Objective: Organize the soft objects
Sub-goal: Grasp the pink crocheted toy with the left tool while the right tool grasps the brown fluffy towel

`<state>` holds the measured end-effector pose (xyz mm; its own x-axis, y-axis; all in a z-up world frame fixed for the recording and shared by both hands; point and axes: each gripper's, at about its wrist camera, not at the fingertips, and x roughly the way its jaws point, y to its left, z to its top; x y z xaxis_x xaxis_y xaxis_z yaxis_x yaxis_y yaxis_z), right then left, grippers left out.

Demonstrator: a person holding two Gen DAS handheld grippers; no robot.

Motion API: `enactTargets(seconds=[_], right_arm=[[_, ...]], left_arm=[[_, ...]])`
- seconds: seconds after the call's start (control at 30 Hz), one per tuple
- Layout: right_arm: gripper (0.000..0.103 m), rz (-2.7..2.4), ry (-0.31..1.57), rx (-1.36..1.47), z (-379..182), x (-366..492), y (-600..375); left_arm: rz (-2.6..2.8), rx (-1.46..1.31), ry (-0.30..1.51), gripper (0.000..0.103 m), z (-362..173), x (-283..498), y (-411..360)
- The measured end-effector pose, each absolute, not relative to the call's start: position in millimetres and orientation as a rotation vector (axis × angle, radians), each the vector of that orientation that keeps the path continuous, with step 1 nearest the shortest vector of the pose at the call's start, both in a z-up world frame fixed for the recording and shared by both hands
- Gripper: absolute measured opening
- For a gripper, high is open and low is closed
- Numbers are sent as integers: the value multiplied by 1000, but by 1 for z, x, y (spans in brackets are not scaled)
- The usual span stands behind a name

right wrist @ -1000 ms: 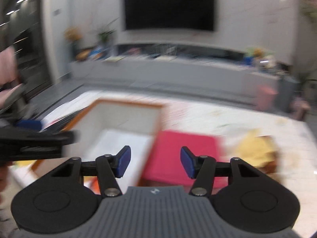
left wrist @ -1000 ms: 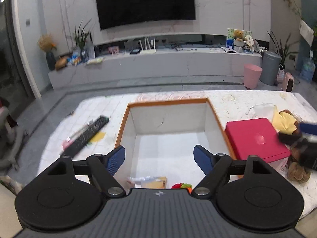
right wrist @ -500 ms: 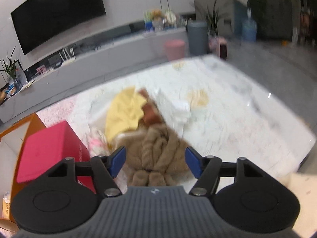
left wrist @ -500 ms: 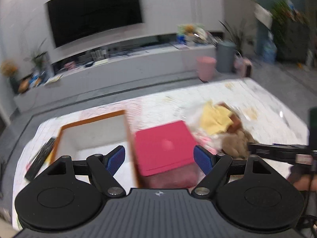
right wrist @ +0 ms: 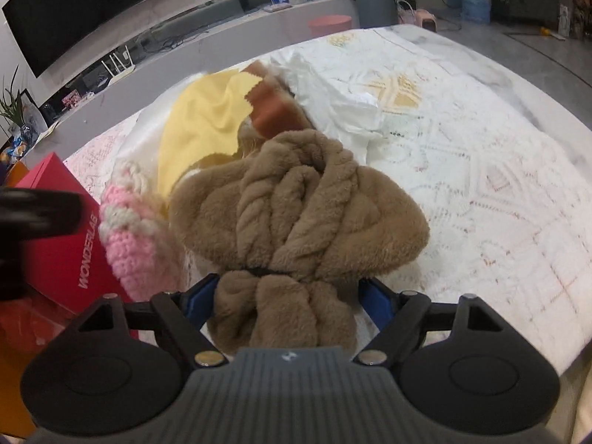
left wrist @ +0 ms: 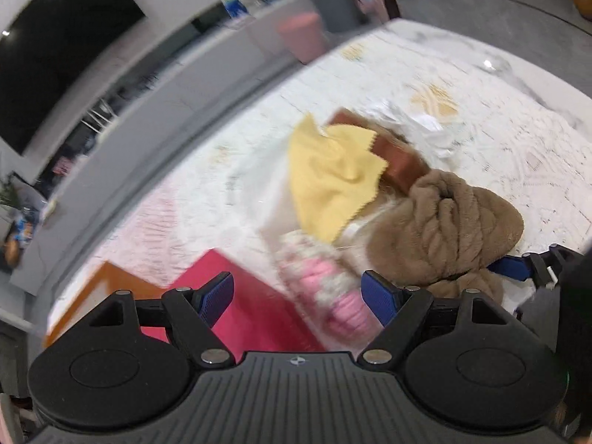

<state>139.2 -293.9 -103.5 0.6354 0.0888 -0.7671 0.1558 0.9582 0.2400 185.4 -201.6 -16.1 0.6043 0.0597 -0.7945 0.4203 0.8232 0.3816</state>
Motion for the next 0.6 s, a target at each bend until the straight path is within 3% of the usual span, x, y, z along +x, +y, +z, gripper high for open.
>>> enactTargets(seconds=[0.1,0.17,0.23,0.3,0.43,0.57,0.6], right_arm=[[76,-6,870,231,-106,139,-289],[54,49,848,225,-105,137,-288],[50,68,849,238,-104,135,-291],[47,89,852,242,-104,134,-296],[46,91,858,263,-102,131,-304],[45,83,852,269,-100,128,-311],[45,77,850,268,-99,127,-311]], left_arm=[[-202,600,943,88,-27,198,-210],[-183,546,1003,85,-37,210,-211],[-175,536,1021,80,-45,215,-211],[-154,541,1038,65,-53,219,-213],[-122,525,1037,54,-57,220,-217],[-109,506,1009,29,-54,222,-214],[-115,489,1014,27,-51,223,-212]])
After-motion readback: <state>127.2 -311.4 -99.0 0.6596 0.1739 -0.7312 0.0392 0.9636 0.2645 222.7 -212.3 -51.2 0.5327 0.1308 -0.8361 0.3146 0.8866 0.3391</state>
